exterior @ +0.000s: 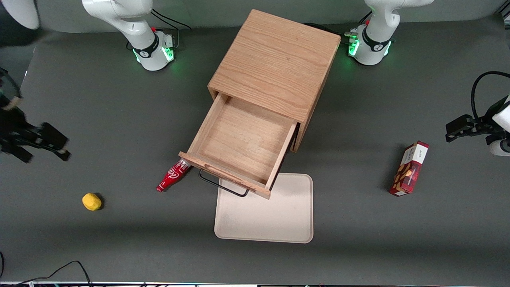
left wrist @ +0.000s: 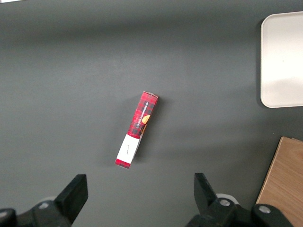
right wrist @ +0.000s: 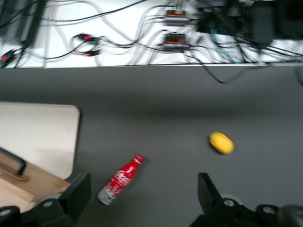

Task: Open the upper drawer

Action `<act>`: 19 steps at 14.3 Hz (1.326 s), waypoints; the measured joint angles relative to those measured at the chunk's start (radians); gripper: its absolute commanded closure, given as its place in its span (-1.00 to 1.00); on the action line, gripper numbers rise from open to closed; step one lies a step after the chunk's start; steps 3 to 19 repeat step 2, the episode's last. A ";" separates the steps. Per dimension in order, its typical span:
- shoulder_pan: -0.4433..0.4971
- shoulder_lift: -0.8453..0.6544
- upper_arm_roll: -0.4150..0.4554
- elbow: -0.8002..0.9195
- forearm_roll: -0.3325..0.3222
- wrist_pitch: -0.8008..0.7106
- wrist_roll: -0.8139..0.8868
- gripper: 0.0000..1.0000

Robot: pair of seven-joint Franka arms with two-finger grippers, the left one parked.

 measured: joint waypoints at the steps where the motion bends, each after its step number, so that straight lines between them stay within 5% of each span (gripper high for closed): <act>1: 0.001 -0.045 -0.030 -0.048 0.007 0.000 0.005 -1.00; 2: 0.000 -0.098 -0.077 -0.101 0.037 -0.005 0.005 -1.00; 19: 0.000 -0.098 -0.077 -0.101 0.037 -0.005 0.005 -1.00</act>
